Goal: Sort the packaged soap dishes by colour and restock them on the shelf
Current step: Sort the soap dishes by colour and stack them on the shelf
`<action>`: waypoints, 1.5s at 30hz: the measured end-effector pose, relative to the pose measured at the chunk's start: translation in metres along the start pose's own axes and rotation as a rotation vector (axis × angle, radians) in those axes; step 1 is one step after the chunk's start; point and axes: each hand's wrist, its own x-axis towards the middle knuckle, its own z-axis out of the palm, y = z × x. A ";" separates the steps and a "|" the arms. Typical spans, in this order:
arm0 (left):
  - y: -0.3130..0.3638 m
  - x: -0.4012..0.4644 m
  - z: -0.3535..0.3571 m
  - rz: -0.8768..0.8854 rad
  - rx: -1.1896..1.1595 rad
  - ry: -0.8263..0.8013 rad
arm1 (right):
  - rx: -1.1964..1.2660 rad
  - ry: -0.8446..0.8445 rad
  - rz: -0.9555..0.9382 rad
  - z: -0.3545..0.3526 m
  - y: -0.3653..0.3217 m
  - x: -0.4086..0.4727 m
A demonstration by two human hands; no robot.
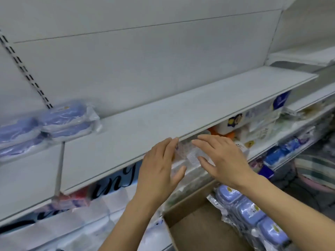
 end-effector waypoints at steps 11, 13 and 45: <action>0.088 -0.012 0.180 -0.062 -0.148 -0.510 | 0.145 -0.434 0.680 0.043 0.154 -0.182; 0.089 -0.009 0.213 -0.098 -0.192 -0.596 | 0.163 -0.537 0.753 0.063 0.167 -0.205; 0.057 -0.002 0.323 -0.543 -0.492 -0.557 | 0.012 -0.719 0.615 0.145 0.175 -0.227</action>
